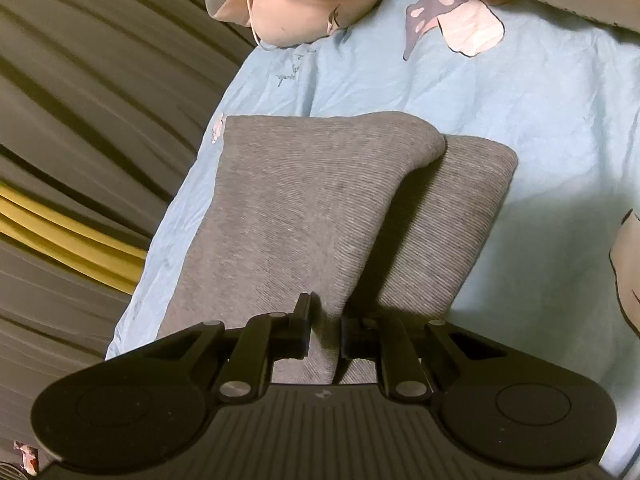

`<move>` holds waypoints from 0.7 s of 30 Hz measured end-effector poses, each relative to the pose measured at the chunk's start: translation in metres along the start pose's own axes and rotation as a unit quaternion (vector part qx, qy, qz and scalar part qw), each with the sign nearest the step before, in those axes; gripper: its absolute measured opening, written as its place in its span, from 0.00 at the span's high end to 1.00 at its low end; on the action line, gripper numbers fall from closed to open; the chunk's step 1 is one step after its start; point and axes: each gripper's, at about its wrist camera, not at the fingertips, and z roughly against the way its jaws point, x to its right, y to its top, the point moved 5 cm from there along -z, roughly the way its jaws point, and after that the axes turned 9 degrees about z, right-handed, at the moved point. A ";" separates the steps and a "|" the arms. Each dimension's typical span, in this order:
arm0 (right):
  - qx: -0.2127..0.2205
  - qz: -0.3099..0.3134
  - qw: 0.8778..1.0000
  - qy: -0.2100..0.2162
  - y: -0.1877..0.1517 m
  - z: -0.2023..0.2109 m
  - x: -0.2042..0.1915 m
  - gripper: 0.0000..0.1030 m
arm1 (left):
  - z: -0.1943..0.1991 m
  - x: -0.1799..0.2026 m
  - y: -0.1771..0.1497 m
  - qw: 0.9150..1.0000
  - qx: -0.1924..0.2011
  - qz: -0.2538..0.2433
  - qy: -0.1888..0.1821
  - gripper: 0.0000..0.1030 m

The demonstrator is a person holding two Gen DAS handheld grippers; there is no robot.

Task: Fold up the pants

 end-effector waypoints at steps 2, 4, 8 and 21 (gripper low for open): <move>0.000 -0.002 1.000 -0.002 -0.001 0.003 0.000 0.88 | 0.008 -0.002 0.004 0.999 0.001 0.041 -0.007 0.32; 0.002 -0.005 1.000 -0.003 -0.002 0.005 0.002 0.88 | 0.021 0.002 0.010 0.998 0.021 0.064 -0.013 0.10; 0.002 -0.001 1.000 -0.005 -0.003 0.004 -0.001 0.88 | 0.018 0.014 0.018 0.999 0.013 0.046 -0.027 0.12; -0.008 -0.020 0.999 0.027 0.003 -0.004 -0.006 0.84 | -0.003 0.021 0.006 0.998 -0.048 0.040 -0.013 0.79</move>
